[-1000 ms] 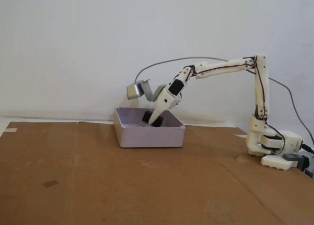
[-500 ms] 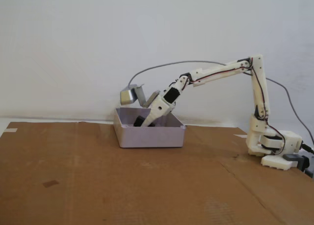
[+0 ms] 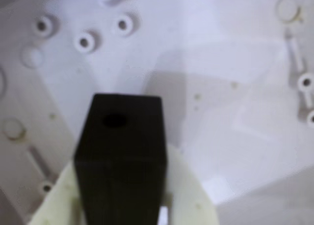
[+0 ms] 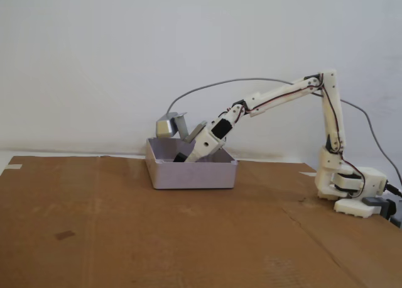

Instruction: Grasp a block and put it in the box.

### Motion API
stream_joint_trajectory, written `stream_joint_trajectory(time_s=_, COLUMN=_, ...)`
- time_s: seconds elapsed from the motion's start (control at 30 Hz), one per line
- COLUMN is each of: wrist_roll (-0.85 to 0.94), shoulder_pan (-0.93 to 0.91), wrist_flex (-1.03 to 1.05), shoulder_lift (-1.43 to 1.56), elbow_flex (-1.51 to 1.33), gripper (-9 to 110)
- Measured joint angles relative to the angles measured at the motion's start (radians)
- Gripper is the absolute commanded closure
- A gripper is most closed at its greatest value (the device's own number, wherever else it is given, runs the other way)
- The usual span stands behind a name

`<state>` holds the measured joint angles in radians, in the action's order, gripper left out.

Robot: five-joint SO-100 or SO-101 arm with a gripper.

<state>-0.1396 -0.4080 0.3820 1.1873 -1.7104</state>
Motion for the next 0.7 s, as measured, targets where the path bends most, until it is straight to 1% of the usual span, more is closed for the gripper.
stream_joint_trajectory(time_s=0.37, wrist_roll=0.000, shoulder_pan=0.000, wrist_flex=0.000, shoulder_lift=0.000, elbow_flex=0.000, gripper=101)
stream_joint_trajectory(time_s=0.7, wrist_roll=0.000, shoulder_pan=-0.002, wrist_flex=0.023, shoulder_lift=0.049, elbow_flex=-0.060, gripper=101)
